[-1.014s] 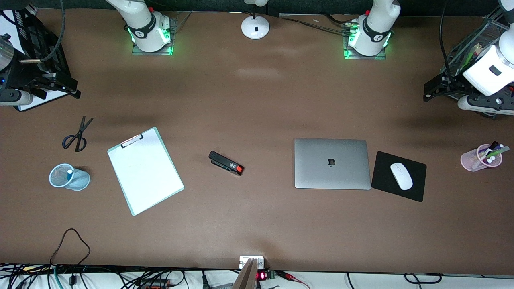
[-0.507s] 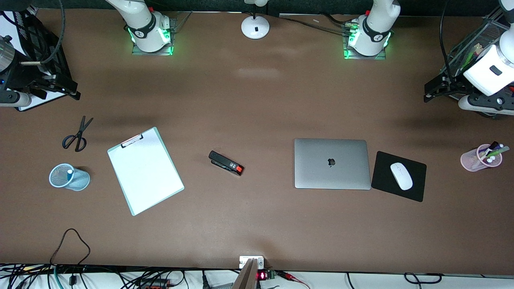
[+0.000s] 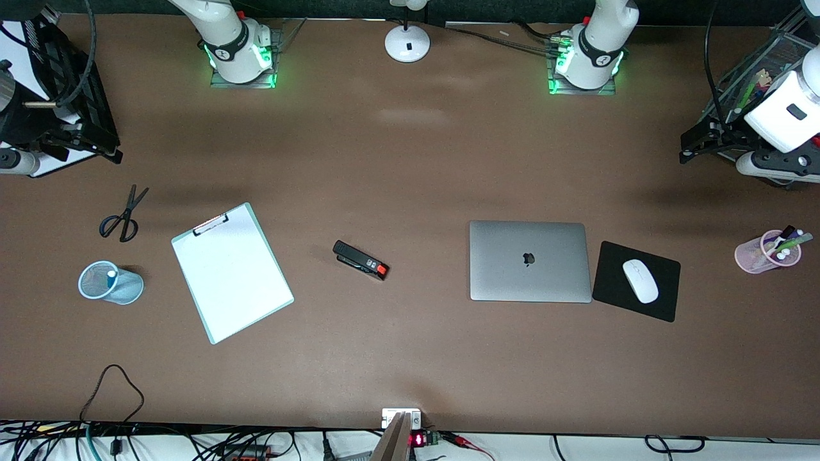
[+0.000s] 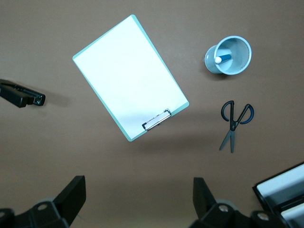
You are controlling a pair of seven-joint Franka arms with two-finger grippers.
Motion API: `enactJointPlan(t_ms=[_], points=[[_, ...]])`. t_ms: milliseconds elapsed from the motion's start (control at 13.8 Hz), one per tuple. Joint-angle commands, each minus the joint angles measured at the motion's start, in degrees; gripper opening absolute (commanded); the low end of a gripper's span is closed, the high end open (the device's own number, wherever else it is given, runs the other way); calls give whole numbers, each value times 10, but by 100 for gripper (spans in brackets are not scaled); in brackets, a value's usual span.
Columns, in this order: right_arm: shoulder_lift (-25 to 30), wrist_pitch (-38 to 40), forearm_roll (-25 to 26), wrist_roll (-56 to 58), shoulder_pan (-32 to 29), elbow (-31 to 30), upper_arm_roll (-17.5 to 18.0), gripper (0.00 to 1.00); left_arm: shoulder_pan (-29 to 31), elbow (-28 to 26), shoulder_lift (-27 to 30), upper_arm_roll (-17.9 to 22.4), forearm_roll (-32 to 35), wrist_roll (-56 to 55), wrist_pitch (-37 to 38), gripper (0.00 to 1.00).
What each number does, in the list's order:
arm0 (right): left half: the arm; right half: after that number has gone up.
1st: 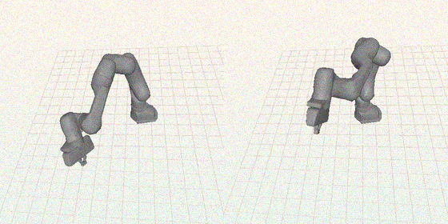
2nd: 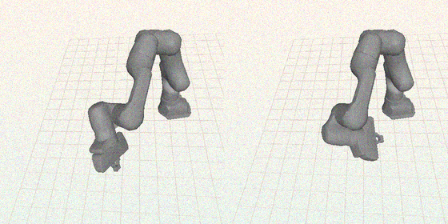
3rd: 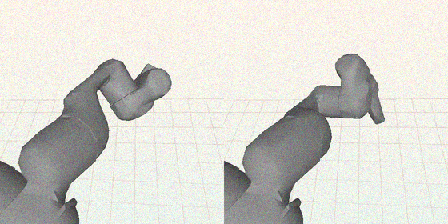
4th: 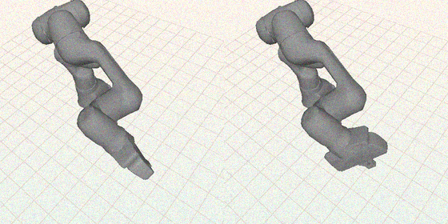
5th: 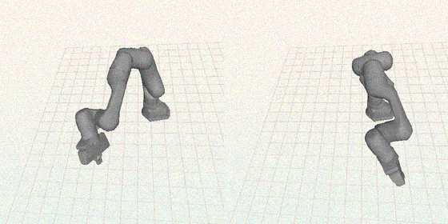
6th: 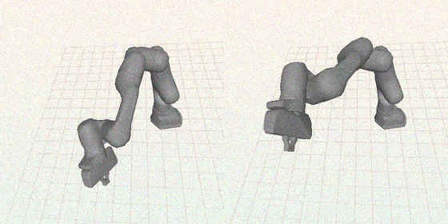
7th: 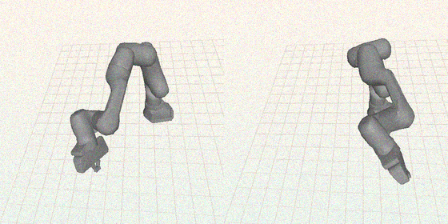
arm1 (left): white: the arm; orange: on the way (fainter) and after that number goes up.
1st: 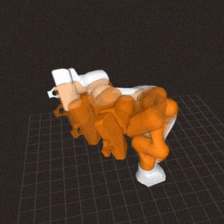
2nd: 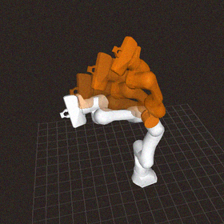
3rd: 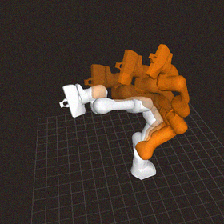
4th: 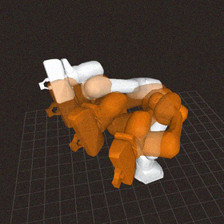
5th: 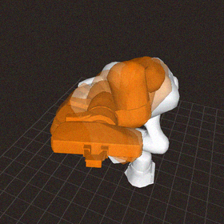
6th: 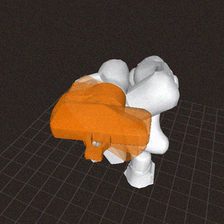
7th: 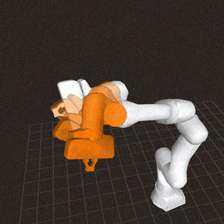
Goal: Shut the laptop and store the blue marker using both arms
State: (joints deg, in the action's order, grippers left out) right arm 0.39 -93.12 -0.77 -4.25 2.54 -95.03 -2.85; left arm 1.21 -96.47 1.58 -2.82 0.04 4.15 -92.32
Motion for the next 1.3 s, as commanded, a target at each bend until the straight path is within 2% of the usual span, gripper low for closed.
enactJointPlan(t_ms=[0, 217, 652, 1231], points=[[-7, 1, 9, -30, -2, 15, 1, 100, -1, 9, -11, 2, 11, 14, -1, 100], [-7, 4, 28, -32, 7, 13, 5, 100, -1, 10, -11, 1, 11, 14, -1, 100], [2, 3, 24, -19, 24, -4, 7, 100, 1, 10, -12, 3, 10, 14, -1, 100], [1, -14, 17, 62, 33, -5, 7, 100, 1, 9, -12, 3, 10, 16, -1, 100]])
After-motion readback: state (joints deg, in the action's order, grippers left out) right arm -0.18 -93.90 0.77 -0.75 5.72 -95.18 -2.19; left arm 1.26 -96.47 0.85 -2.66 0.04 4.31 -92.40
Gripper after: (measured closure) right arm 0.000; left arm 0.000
